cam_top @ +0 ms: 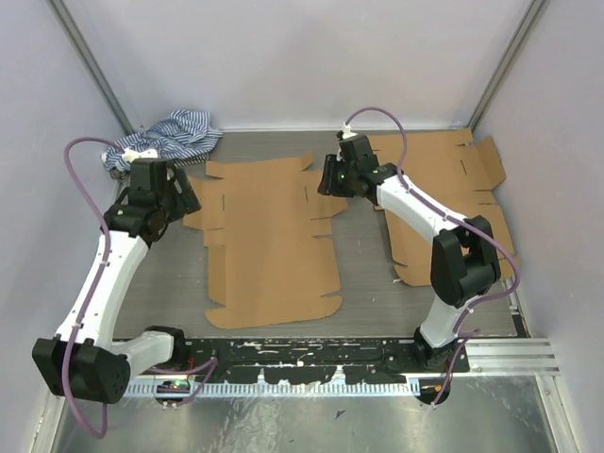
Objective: Fold the paper box
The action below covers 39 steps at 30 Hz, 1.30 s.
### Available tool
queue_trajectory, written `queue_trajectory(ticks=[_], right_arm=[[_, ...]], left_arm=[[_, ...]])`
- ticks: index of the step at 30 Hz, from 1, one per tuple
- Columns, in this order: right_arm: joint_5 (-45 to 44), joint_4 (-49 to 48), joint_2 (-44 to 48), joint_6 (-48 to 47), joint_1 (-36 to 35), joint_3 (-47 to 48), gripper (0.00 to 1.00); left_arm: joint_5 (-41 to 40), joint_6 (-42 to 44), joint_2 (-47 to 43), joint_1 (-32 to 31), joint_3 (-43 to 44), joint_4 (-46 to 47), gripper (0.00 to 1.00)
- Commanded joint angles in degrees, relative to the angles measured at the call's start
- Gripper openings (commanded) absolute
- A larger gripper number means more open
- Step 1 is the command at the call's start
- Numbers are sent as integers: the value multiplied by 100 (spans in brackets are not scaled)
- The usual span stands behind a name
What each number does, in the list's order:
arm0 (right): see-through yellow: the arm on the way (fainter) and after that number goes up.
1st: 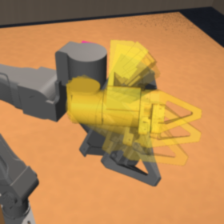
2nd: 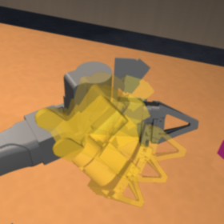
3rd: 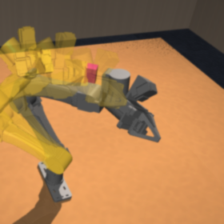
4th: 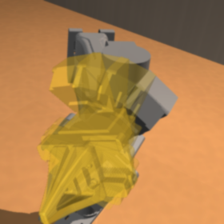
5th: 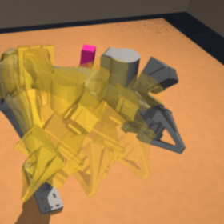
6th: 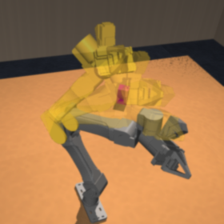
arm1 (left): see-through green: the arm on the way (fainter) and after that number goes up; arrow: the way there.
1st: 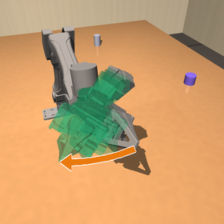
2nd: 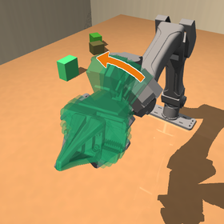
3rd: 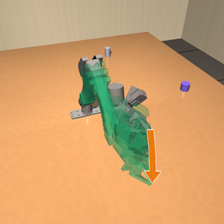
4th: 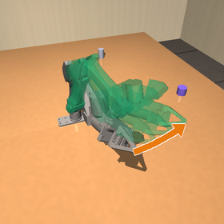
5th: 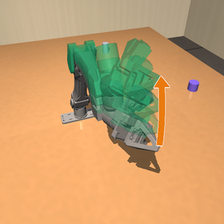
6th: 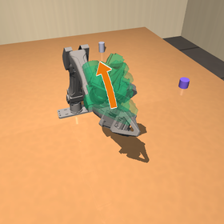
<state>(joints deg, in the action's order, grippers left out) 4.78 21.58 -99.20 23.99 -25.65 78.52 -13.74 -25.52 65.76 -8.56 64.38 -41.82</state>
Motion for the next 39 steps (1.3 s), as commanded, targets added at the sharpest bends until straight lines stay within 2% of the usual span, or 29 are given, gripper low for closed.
queue_trajectory(ticks=[1,2,3,4,5,11,17,24,28,31,35,39], right_arm=[[-144,-77,-131,65,14,461,45],[-169,-19,-178,81,16,509,48],[-215,2,-206,111,16,524,56],[-263,5,-213,120,16,517,89],[-302,-14,-219,136,8,489,99],[-170,120,-510,106,11,609,100],[-354,285,-844,170,3,699,96],[-381,238,-1103,275,7,700,95],[-442,289,-1144,396,1,561,95],[-517,208,-984,429,-53,209,94],[-586,160,-749,448,-189,-219,94],[-614,116,-681,526,-297,-409,94]], left_arm=[[38,100,-4,12,-101,275,87],[53,103,55,11,-38,213,87],[74,108,118,12,18,143,87],[110,108,176,12,64,76,87],[179,116,235,12,106,25,87],[354,116,419,11,172,-103,87],[596,49,414,8,9,-63,85],[448,-398,414,9,-144,-189,84],[1295,-896,326,-11,-531,413,75],[1447,-1038,383,-490,-730,879,73],[665,-986,644,-1461,-723,947,73],[564,-1131,1200,-1806,-809,1183,73]])
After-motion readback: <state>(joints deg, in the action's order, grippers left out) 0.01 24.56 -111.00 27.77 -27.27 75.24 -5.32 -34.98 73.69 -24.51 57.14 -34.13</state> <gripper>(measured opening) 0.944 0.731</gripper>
